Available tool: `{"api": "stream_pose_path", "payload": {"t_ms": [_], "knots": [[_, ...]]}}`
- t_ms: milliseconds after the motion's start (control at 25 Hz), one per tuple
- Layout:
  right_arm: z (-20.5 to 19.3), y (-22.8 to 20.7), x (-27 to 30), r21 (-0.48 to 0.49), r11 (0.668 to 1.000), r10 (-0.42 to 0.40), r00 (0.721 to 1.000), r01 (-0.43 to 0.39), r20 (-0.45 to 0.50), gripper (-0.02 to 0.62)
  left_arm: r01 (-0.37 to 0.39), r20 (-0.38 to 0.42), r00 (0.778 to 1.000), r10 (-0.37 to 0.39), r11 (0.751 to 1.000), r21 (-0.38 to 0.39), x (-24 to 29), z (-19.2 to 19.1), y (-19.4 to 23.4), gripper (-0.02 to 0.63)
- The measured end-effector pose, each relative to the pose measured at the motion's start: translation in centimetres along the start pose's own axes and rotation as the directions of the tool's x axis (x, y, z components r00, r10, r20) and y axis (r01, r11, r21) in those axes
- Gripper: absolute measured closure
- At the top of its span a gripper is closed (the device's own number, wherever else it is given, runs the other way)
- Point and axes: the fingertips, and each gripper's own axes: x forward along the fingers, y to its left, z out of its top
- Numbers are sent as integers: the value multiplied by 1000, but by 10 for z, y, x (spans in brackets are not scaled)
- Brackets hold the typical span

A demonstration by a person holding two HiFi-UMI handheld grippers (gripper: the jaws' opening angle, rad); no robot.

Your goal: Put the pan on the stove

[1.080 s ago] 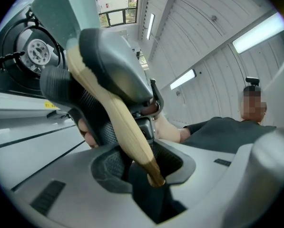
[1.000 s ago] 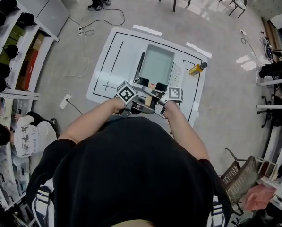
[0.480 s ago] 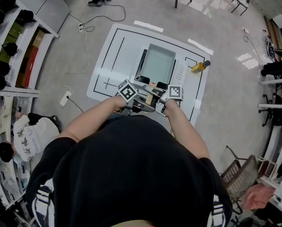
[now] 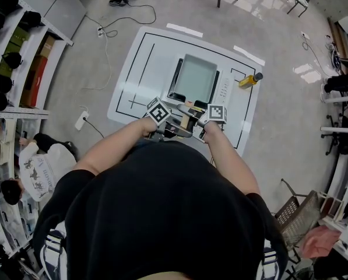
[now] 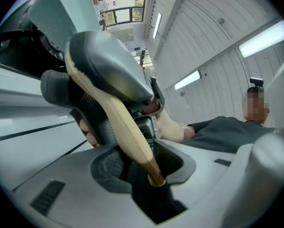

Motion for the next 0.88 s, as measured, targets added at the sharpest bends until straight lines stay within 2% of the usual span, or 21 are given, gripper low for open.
{"api": "stream_pose_path", "payload": {"t_ms": [880], "knots": [[2,-14,1,-12,1000,-7,1000,7,21,446,5,-8,1000,-5,1000,29,1,-3,14,469]]}}
